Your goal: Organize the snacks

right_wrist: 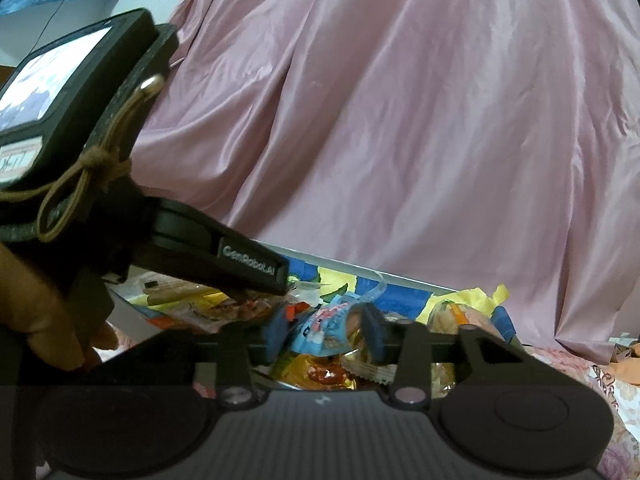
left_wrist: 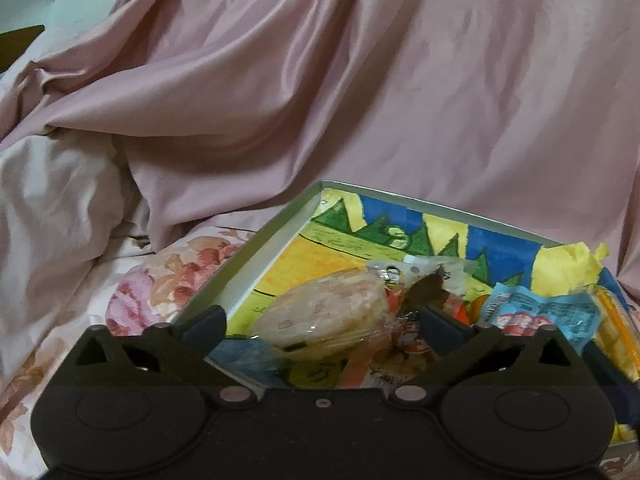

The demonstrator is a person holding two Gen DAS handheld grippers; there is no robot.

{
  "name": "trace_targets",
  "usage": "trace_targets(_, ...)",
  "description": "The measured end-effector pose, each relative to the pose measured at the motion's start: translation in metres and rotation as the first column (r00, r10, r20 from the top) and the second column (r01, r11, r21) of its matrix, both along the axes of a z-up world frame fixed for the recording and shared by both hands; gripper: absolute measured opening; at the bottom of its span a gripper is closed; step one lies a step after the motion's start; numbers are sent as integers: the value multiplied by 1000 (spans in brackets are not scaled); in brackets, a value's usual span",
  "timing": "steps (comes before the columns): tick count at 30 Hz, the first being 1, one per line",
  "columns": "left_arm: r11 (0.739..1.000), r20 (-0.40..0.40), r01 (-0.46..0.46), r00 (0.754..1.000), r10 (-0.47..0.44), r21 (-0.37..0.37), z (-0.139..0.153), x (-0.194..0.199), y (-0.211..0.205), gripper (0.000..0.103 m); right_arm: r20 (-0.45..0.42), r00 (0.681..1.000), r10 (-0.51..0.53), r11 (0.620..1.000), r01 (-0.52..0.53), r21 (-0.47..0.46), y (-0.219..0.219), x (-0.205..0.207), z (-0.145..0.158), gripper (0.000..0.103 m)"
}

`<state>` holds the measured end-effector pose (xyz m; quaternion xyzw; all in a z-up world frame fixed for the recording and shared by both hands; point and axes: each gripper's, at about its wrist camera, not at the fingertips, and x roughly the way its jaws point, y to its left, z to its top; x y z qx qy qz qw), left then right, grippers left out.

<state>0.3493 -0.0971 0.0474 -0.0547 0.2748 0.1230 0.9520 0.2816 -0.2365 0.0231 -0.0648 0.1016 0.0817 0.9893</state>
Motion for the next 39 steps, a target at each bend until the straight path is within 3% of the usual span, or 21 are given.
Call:
trace_targets(10,1000,29,-29,999,29,10,5,-6,5,102,30,999,-17,1000,17,-7,-1,-3,1,83)
trace_targets(17,998,47,-58,997,57,18,7,-11,8,102,47,997,-54,999,54,11,-6,-4,2,98)
trace_targets(23,997,58,-74,996,73,16,11,-15,11,102,30,994,-102,993,100,59,-16,-1,5,103)
trace_targets(39,994,75,-101,992,99,27,20,-27,15,102,38,992,-121,988,116,105,-21,-4,12,103)
